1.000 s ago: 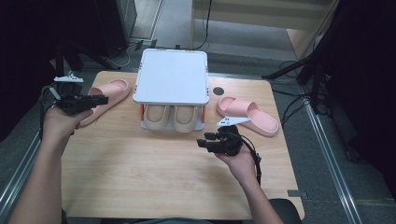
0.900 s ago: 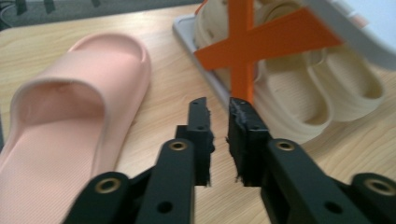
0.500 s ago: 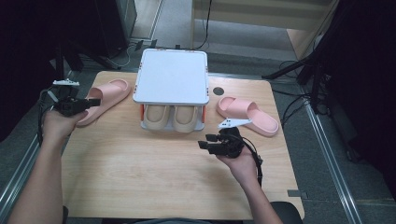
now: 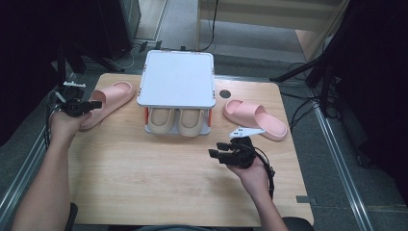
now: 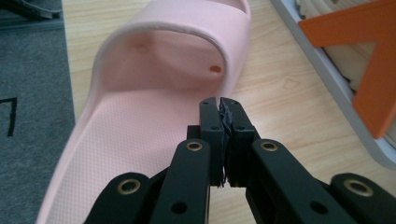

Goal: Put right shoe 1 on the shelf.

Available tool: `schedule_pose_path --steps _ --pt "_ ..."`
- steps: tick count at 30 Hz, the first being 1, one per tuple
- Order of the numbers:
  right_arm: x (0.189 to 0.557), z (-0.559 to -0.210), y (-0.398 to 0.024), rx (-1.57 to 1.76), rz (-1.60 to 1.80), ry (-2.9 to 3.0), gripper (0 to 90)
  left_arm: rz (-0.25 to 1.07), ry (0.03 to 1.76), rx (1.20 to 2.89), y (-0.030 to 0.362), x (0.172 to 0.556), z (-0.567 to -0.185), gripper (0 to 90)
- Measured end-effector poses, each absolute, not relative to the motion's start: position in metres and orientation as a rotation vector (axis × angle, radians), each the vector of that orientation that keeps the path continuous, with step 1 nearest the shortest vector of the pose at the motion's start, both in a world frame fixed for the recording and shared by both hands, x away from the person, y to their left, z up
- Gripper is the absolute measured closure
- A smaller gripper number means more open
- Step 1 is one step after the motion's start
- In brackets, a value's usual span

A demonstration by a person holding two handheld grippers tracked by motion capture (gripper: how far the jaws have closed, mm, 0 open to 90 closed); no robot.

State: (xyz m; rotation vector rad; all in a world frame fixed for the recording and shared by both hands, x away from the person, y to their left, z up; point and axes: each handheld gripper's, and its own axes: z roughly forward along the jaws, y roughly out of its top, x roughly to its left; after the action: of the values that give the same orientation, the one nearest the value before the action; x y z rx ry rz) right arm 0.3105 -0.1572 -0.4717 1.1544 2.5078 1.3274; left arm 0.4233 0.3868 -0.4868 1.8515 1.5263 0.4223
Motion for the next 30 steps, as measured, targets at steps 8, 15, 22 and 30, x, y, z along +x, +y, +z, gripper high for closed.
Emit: schedule_pose_path --steps 8,15,22,30 --pt "0.301 -0.474 -0.163 1.195 1.325 2.478 53.0 0.441 1.557 1.836 0.391 0.434 -0.504 88.0" --pt "0.298 -0.475 -0.168 1.215 1.315 2.463 52.8 0.422 1.564 1.859 0.386 0.44 -0.507 88.1" --pt "0.299 -0.477 -0.164 1.209 1.316 2.476 52.8 0.389 1.577 1.847 0.385 0.44 -0.507 88.1" --pt "0.3 -0.478 -0.161 1.206 1.311 2.485 52.7 0.366 1.536 1.887 0.37 0.443 -0.506 87.7"
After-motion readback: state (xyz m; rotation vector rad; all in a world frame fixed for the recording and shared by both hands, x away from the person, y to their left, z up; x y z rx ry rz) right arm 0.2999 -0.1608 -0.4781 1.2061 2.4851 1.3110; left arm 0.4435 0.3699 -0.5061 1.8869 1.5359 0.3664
